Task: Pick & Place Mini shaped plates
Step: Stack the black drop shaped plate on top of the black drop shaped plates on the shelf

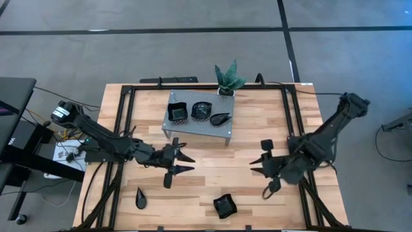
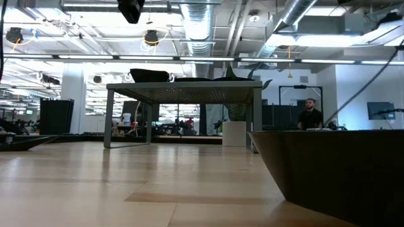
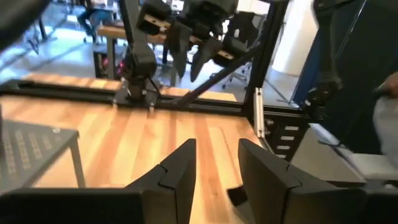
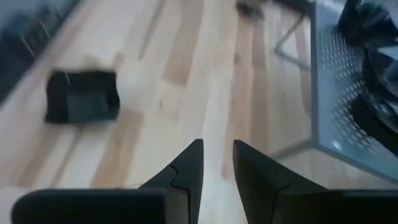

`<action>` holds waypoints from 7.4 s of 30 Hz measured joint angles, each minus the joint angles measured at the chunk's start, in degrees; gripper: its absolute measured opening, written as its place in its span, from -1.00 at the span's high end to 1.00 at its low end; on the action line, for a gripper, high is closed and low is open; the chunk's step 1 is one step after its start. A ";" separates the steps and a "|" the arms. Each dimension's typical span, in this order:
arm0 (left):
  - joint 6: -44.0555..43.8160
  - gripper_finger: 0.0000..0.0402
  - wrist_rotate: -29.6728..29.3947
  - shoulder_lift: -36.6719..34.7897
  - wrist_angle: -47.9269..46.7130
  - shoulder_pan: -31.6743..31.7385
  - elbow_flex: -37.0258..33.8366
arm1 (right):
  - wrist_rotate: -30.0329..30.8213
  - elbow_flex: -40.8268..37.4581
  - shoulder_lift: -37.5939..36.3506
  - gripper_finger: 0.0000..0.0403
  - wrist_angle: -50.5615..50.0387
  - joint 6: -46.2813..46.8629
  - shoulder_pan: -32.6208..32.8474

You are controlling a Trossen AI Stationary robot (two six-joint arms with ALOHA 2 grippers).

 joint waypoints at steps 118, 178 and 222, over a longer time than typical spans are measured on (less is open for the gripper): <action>-3.32 0.99 3.21 27.25 -25.03 28.47 31.68 | -3.06 -14.65 -7.96 0.60 18.99 -6.65 -9.20; -18.73 0.99 -4.22 23.59 -31.80 24.03 31.72 | -3.03 -14.65 -7.93 0.60 19.11 -8.89 -9.28; -17.28 0.63 8.89 23.69 -20.50 18.64 31.68 | -3.01 -14.68 -7.93 0.60 19.55 -10.58 -9.31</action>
